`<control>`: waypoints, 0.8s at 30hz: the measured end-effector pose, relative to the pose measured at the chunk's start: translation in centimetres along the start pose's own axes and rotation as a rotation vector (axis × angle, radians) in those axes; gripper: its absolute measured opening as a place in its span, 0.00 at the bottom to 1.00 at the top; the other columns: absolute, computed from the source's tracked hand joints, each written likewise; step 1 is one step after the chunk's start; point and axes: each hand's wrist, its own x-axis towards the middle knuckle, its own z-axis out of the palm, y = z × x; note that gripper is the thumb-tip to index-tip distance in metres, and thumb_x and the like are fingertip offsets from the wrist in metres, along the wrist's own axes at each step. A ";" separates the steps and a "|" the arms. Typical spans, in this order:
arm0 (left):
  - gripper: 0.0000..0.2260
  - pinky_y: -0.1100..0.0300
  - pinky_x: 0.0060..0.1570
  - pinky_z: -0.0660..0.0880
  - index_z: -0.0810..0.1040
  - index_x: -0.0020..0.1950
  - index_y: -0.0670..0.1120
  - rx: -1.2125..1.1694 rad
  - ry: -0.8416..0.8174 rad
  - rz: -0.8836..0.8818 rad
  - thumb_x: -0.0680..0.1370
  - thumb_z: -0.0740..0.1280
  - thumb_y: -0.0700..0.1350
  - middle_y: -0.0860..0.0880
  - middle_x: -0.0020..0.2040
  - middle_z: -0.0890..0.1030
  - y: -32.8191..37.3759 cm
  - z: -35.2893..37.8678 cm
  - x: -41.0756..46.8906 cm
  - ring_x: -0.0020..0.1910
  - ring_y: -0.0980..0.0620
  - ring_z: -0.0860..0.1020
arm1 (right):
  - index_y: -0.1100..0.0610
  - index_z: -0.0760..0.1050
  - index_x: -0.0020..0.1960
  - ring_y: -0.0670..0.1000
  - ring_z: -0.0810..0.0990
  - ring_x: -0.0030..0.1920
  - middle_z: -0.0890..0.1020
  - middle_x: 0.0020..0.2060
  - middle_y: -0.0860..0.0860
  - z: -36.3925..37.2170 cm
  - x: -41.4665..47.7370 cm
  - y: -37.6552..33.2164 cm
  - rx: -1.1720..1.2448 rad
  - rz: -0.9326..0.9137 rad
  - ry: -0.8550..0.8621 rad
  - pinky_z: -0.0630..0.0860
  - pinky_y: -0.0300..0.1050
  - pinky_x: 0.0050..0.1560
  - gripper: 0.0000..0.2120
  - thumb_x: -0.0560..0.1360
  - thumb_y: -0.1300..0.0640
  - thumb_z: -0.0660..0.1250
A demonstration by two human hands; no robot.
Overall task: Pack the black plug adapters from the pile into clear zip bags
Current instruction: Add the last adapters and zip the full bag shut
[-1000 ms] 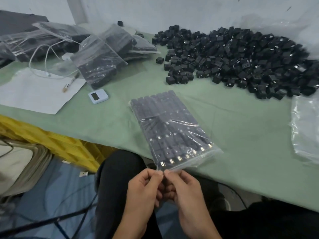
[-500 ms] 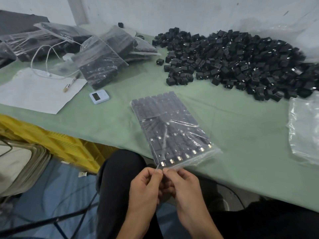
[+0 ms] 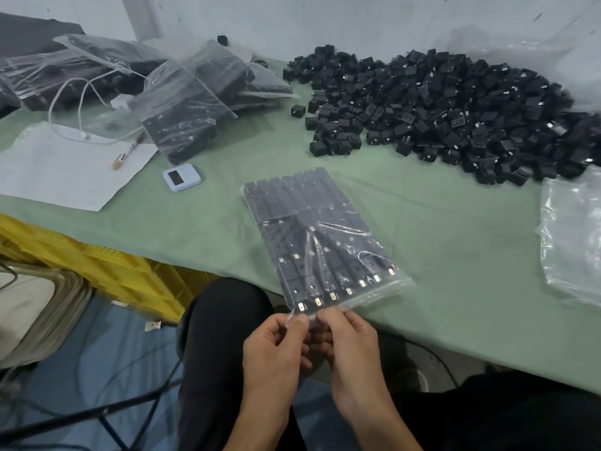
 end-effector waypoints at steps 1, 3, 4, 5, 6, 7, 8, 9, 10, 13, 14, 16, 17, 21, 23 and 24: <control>0.10 0.64 0.26 0.72 0.82 0.36 0.43 0.005 0.014 0.009 0.78 0.69 0.40 0.46 0.30 0.79 0.1 0.0 0.1 0.27 0.54 0.74 | 0.62 0.81 0.38 0.54 0.81 0.32 0.83 0.35 0.61 -0.1 0.0 0.0 -0.009 0.011 -0.015 0.77 0.42 0.31 0.06 0.73 0.64 0.68; 0.11 0.65 0.25 0.72 0.80 0.35 0.43 0.017 0.032 0.025 0.78 0.69 0.39 0.46 0.30 0.78 0.3 -0.3 0.3 0.26 0.54 0.73 | 0.64 0.80 0.41 0.54 0.80 0.33 0.83 0.35 0.60 -0.4 0.3 0.1 -0.015 0.023 -0.014 0.78 0.43 0.32 0.06 0.74 0.62 0.69; 0.11 0.65 0.25 0.72 0.80 0.35 0.43 0.020 0.032 0.029 0.78 0.70 0.39 0.46 0.30 0.78 0.4 -0.4 0.3 0.26 0.55 0.73 | 0.63 0.79 0.40 0.54 0.78 0.32 0.80 0.33 0.58 -0.6 0.4 0.1 -0.015 0.020 0.005 0.77 0.43 0.32 0.06 0.74 0.61 0.69; 0.11 0.65 0.25 0.72 0.81 0.35 0.44 0.019 0.031 0.029 0.78 0.70 0.39 0.47 0.30 0.78 0.3 -0.5 0.3 0.26 0.55 0.73 | 0.61 0.78 0.39 0.53 0.76 0.32 0.77 0.32 0.56 -0.7 0.6 0.1 -0.017 0.013 0.027 0.76 0.43 0.32 0.06 0.73 0.61 0.70; 0.11 0.64 0.26 0.72 0.81 0.35 0.44 0.011 0.032 0.023 0.78 0.70 0.39 0.46 0.31 0.79 0.3 -0.5 0.2 0.26 0.55 0.74 | 0.60 0.77 0.38 0.52 0.75 0.31 0.76 0.31 0.55 -0.7 0.7 0.1 -0.022 0.004 0.042 0.76 0.42 0.31 0.06 0.73 0.62 0.70; 0.11 0.64 0.26 0.73 0.82 0.35 0.44 0.000 0.031 0.015 0.78 0.70 0.40 0.46 0.31 0.80 0.2 -0.5 0.1 0.27 0.54 0.74 | 0.59 0.77 0.37 0.51 0.75 0.31 0.76 0.30 0.55 -0.7 0.7 0.1 -0.025 -0.005 0.050 0.75 0.42 0.31 0.06 0.72 0.63 0.70; 0.10 0.63 0.27 0.74 0.83 0.36 0.44 -0.010 0.025 0.006 0.78 0.70 0.41 0.45 0.32 0.80 0.2 -0.5 0.0 0.28 0.54 0.75 | 0.59 0.77 0.36 0.51 0.75 0.31 0.75 0.30 0.55 -0.6 0.7 0.0 -0.021 -0.010 0.056 0.75 0.42 0.31 0.06 0.72 0.64 0.69; 0.10 0.62 0.28 0.75 0.84 0.37 0.44 -0.018 0.016 -0.004 0.78 0.70 0.42 0.45 0.33 0.81 0.1 -0.4 -0.1 0.29 0.54 0.76 | 0.59 0.76 0.35 0.51 0.75 0.31 0.76 0.30 0.55 -0.6 0.7 0.0 -0.012 -0.012 0.060 0.75 0.43 0.32 0.07 0.72 0.64 0.69; 0.10 0.61 0.28 0.76 0.84 0.37 0.45 -0.028 0.012 -0.015 0.78 0.70 0.42 0.44 0.33 0.81 0.1 -0.4 -0.3 0.29 0.53 0.76 | 0.59 0.76 0.36 0.51 0.76 0.31 0.76 0.30 0.55 -0.6 0.7 -0.1 -0.005 -0.010 0.059 0.75 0.43 0.32 0.07 0.72 0.64 0.68; 0.10 0.61 0.27 0.76 0.85 0.37 0.45 -0.064 0.073 -0.042 0.78 0.70 0.40 0.44 0.33 0.82 0.1 -1.0 -0.3 0.28 0.54 0.76 | 0.61 0.78 0.39 0.52 0.77 0.32 0.77 0.31 0.55 -0.7 0.5 -0.1 -0.001 0.020 0.025 0.78 0.43 0.33 0.05 0.73 0.62 0.69; 0.10 0.61 0.26 0.75 0.84 0.37 0.45 -0.068 0.095 -0.048 0.78 0.69 0.39 0.44 0.32 0.81 0.1 -1.3 -0.3 0.27 0.54 0.76 | 0.63 0.80 0.41 0.52 0.77 0.32 0.77 0.32 0.56 -0.7 0.4 -0.1 -0.011 0.043 0.005 0.78 0.43 0.33 0.05 0.74 0.61 0.69; 0.10 0.62 0.25 0.75 0.83 0.36 0.44 -0.057 0.107 -0.042 0.77 0.70 0.37 0.45 0.31 0.81 0.3 -1.7 -0.2 0.27 0.54 0.75 | 0.66 0.80 0.44 0.53 0.76 0.32 0.76 0.34 0.58 -0.6 0.4 0.0 -0.069 0.079 -0.071 0.78 0.44 0.33 0.08 0.74 0.60 0.69; 0.10 0.63 0.26 0.75 0.83 0.36 0.43 -0.044 0.103 -0.033 0.77 0.70 0.37 0.44 0.31 0.81 0.4 -1.8 -0.2 0.27 0.54 0.75 | 0.65 0.80 0.42 0.53 0.74 0.32 0.74 0.34 0.59 -0.4 0.3 0.0 -0.100 0.084 -0.116 0.77 0.44 0.32 0.07 0.74 0.60 0.69; 0.10 0.64 0.25 0.73 0.84 0.37 0.43 0.005 0.069 0.016 0.77 0.70 0.37 0.43 0.30 0.81 0.9 -2.0 -0.4 0.26 0.54 0.76 | 0.60 0.81 0.35 0.53 0.74 0.30 0.76 0.30 0.57 0.7 0.1 0.1 -0.182 0.064 -0.242 0.76 0.46 0.34 0.06 0.71 0.61 0.69; 0.10 0.65 0.25 0.73 0.84 0.38 0.45 0.051 0.040 0.050 0.78 0.70 0.38 0.44 0.30 0.81 1.0 -2.4 -0.4 0.26 0.55 0.76 | 0.60 0.80 0.35 0.53 0.76 0.32 0.77 0.31 0.57 0.9 0.1 0.2 -0.204 0.065 -0.248 0.76 0.46 0.35 0.06 0.70 0.61 0.69; 0.10 0.65 0.25 0.73 0.85 0.38 0.47 0.082 0.019 0.071 0.78 0.70 0.38 0.44 0.30 0.81 1.1 -2.6 -0.4 0.26 0.55 0.76 | 0.59 0.80 0.34 0.53 0.76 0.31 0.77 0.30 0.56 1.0 0.2 0.2 -0.211 0.066 -0.246 0.76 0.45 0.34 0.06 0.70 0.61 0.69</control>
